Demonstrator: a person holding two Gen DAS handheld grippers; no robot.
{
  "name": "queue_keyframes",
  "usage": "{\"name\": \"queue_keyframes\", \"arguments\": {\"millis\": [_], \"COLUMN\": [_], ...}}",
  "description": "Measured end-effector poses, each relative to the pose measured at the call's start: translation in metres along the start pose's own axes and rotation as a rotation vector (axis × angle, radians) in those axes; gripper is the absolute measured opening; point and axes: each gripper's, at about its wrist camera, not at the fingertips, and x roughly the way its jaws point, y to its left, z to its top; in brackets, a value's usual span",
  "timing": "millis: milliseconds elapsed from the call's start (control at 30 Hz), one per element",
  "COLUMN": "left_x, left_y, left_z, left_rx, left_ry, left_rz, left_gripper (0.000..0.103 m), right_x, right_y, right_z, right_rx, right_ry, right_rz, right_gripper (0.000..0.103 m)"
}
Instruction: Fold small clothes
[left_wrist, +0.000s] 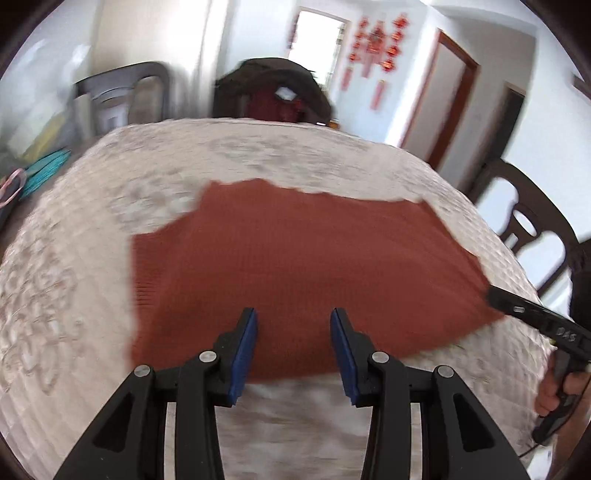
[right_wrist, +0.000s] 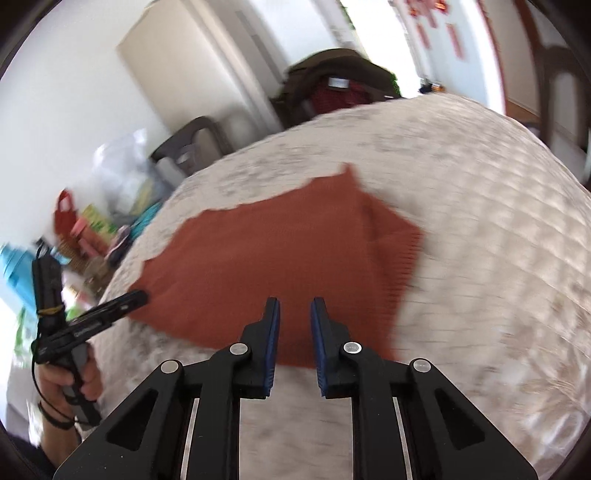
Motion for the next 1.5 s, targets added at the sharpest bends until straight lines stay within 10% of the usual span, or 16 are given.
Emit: {"name": "queue_keyframes", "arguments": {"millis": [267,1500], "left_x": [0.023,-0.017], "left_y": [-0.037,0.045], "left_z": [-0.004,-0.006], "left_rx": [0.134,-0.065], "left_ry": [0.036,-0.057], "left_rz": [0.0,0.12], "left_gripper": [0.046,0.046], "right_x": [0.046,-0.003], "right_y": [0.045,-0.038], "right_z": [-0.006,-0.005], "right_rx": [-0.188,0.053], "right_ry": [0.098,0.013], "right_rz": [-0.058,-0.109], "right_gripper": [0.017,0.019]}}
